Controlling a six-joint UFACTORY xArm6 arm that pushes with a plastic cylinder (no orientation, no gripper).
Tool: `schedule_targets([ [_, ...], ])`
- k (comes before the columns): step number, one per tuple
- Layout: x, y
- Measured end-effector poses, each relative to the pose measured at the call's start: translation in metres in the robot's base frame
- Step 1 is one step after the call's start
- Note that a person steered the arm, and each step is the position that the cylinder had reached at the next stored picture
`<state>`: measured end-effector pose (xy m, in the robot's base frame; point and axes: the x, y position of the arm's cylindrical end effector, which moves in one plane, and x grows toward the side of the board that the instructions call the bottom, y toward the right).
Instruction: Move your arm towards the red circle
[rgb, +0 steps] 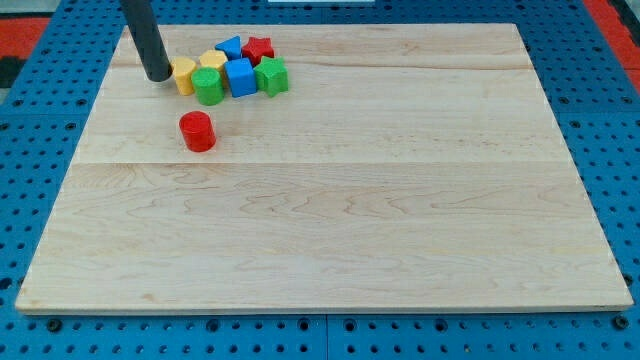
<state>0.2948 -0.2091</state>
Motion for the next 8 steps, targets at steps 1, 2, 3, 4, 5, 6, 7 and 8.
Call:
schedule_targets([
  [1, -0.001, 0.001],
  [2, -0.002, 0.002],
  [3, -0.002, 0.003],
  [4, 0.039, -0.024],
  [5, 0.085, -0.036],
  [6, 0.116, -0.036],
  [7, 0.151, -0.032],
  [8, 0.161, 0.003],
])
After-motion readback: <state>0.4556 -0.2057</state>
